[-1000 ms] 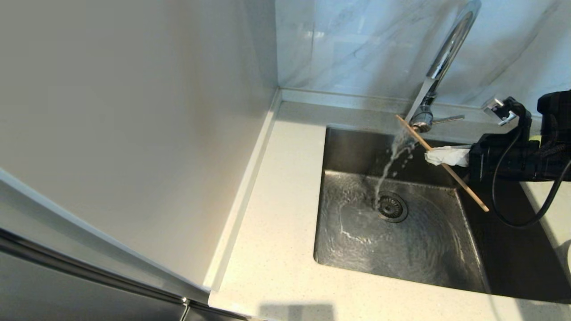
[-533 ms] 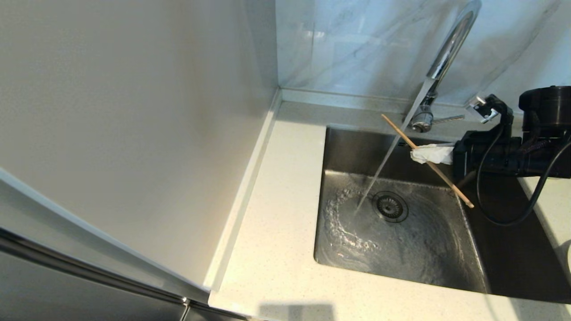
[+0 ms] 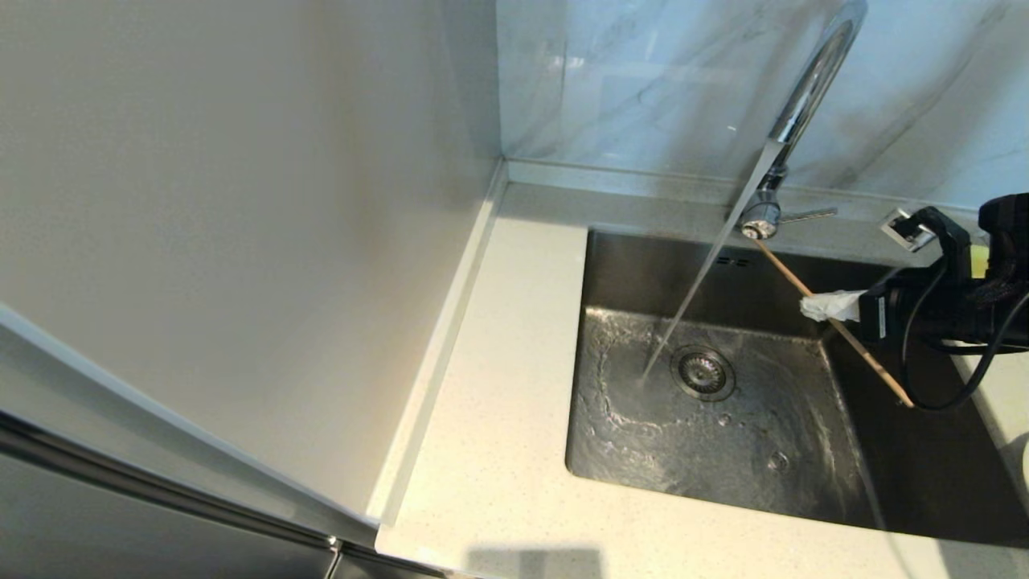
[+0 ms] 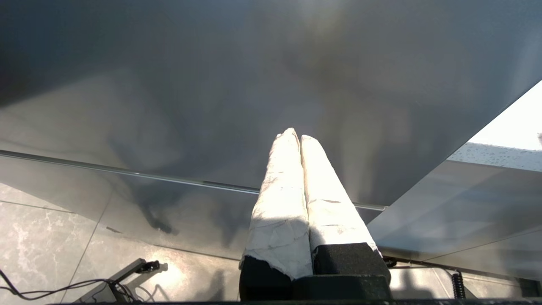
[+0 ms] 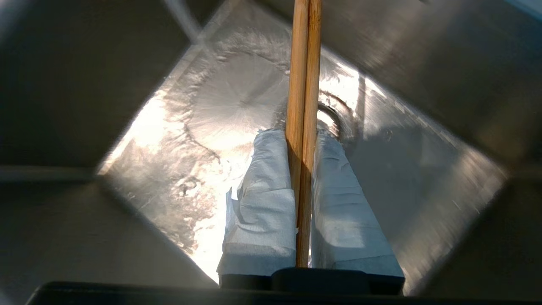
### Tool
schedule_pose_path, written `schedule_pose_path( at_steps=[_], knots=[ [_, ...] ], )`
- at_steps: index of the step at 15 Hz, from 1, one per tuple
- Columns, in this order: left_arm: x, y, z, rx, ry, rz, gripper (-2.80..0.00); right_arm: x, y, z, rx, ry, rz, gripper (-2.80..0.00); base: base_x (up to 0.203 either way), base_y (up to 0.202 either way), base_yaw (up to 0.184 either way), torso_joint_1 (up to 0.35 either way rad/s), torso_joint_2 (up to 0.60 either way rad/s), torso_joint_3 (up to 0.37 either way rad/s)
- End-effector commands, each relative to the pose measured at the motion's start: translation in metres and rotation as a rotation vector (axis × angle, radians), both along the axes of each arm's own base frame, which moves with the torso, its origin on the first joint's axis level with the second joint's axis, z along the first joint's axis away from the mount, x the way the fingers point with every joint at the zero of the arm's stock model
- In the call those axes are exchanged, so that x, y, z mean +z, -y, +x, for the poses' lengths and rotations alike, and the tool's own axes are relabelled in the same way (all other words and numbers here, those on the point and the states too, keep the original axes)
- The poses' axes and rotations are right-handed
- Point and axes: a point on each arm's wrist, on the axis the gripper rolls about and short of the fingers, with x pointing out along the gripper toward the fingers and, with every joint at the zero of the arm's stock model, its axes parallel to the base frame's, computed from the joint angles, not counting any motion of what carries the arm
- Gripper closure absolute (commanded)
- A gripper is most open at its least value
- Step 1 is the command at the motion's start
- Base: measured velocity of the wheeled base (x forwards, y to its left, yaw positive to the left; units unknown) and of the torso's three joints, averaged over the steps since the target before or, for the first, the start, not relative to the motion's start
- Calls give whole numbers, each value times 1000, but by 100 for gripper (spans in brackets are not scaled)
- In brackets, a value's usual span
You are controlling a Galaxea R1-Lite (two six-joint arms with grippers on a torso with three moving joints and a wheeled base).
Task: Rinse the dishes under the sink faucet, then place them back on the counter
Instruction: Rinse the chopsticks, then place the chopsticks on the table
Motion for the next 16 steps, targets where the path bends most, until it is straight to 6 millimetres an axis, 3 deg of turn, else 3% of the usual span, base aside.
schedule_pose_path(
  at_steps=[1, 6, 10, 16],
  knots=[
    [0, 0, 0, 0, 0, 0, 0, -2, 18, -3, -58, -7, -2, 0, 0, 0, 0, 0, 0, 0],
    [0, 0, 0, 0, 0, 0, 0, 12, 53, -3, -199, 10, 66, 0, 0, 0, 0, 0, 0, 0],
    [0, 0, 0, 0, 0, 0, 0, 59, 57, 5, -403, 14, 337, 0, 0, 0, 0, 0, 0, 0],
    [0, 0, 0, 0, 0, 0, 0, 79, 52, -8, -506, -84, 551, 0, 0, 0, 0, 0, 0, 0]
  ],
)
